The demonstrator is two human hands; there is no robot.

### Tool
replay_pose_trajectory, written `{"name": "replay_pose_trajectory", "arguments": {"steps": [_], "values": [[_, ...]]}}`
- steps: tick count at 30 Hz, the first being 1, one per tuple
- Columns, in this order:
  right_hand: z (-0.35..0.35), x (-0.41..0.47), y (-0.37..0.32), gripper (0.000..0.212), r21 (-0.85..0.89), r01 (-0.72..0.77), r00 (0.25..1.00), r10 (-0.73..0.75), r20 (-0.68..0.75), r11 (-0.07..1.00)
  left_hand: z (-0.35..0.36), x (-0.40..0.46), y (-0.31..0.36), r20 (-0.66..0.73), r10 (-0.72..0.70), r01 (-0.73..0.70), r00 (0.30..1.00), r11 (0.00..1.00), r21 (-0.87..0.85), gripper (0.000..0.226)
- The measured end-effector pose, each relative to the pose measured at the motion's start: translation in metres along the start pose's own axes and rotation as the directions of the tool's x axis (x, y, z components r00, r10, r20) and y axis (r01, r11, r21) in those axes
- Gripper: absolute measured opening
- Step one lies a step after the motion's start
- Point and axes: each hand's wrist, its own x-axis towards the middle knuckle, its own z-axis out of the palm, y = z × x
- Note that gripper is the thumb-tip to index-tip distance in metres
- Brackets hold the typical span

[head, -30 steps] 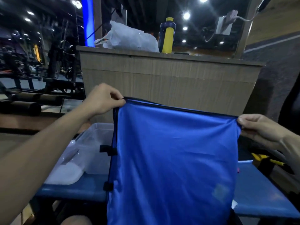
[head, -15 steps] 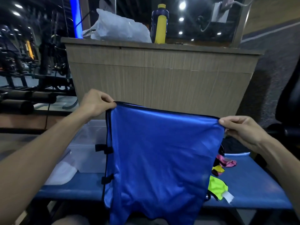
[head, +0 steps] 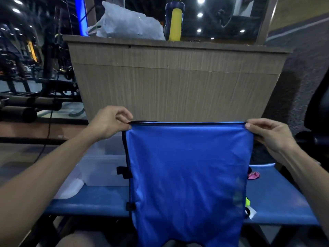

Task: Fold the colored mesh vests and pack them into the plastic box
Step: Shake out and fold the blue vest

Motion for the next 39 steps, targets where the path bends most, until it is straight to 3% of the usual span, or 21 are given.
{"name": "replay_pose_trajectory", "arguments": {"steps": [5,8,10,12,14,17,21,23,25,28,30,34,36,39], "values": [[-0.01,-0.002,-0.003,0.082,-0.029,-0.021,0.999,0.022,0.027,0.999,-0.011,-0.001,-0.001,0.254,-0.11,0.175,0.961,0.953,-0.249,0.027],[-0.008,-0.007,-0.006,0.061,0.022,-0.065,0.997,0.064,0.043,0.998,-0.014,-0.005,0.002,0.289,-0.077,0.215,0.954,0.849,-0.483,0.029],[-0.008,-0.01,-0.008,0.041,0.084,-0.122,0.992,0.12,0.03,0.989,-0.015,-0.007,0.005,0.306,-0.01,0.202,0.952,0.773,-0.601,0.045],[-0.007,-0.013,-0.008,0.042,0.118,-0.164,0.986,0.163,0.023,0.979,-0.016,-0.007,0.004,0.311,0.061,0.167,0.949,0.736,-0.656,0.071],[-0.007,-0.017,-0.01,0.041,0.146,-0.186,0.983,0.185,0.024,0.972,-0.019,-0.008,0.005,0.311,0.107,0.138,0.944,0.731,-0.668,0.079],[-0.008,-0.021,-0.01,0.031,0.183,-0.21,0.978,0.204,0.05,0.96,-0.025,-0.011,0.004,0.346,0.173,0.121,0.922,0.72,-0.683,0.069],[-0.01,-0.028,-0.009,0.019,0.323,-0.278,0.959,0.241,0.15,0.905,-0.028,-0.019,-0.001,0.39,0.368,0.13,0.844,0.565,-0.815,0.036],[-0.007,-0.029,-0.004,0.021,0.344,-0.299,0.954,0.27,0.131,0.89,-0.02,-0.013,0.0,0.389,0.284,0.159,0.876,0.593,-0.79,0.042],[0.002,-0.028,0.004,0.023,0.281,-0.346,0.937,0.345,0.058,0.895,-0.009,-0.002,-0.006,0.348,0.019,0.235,0.937,0.703,-0.671,0.055],[0.023,-0.028,0.015,0.026,0.122,-0.399,0.907,0.41,-0.093,0.909,0.016,-0.003,0.0,0.321,-0.18,0.332,0.93,0.788,-0.519,0.012],[0.05,-0.034,0.015,0.024,0.013,-0.376,0.921,0.375,-0.105,0.927,0.042,-0.016,0.016,0.332,-0.168,0.32,0.928,0.815,-0.484,0.015],[0.129,-0.059,0.005,0.019,-0.218,-0.167,0.974,0.195,0.111,0.961,0.1,-0.043,0.064,0.382,-0.068,0.265,0.922,0.829,-0.493,0.014],[0.154,-0.065,0.003,0.016,-0.394,0.012,0.994,0.031,0.104,0.919,0.119,-0.046,0.075,0.337,-0.083,0.263,0.938,0.804,-0.534,0.014],[0.162,-0.067,0.0,0.013,-0.509,0.071,0.997,-0.061,0.037,0.858,0.125,-0.047,0.078,0.283,-0.139,0.288,0.949,0.746,-0.6,0.015]]}}
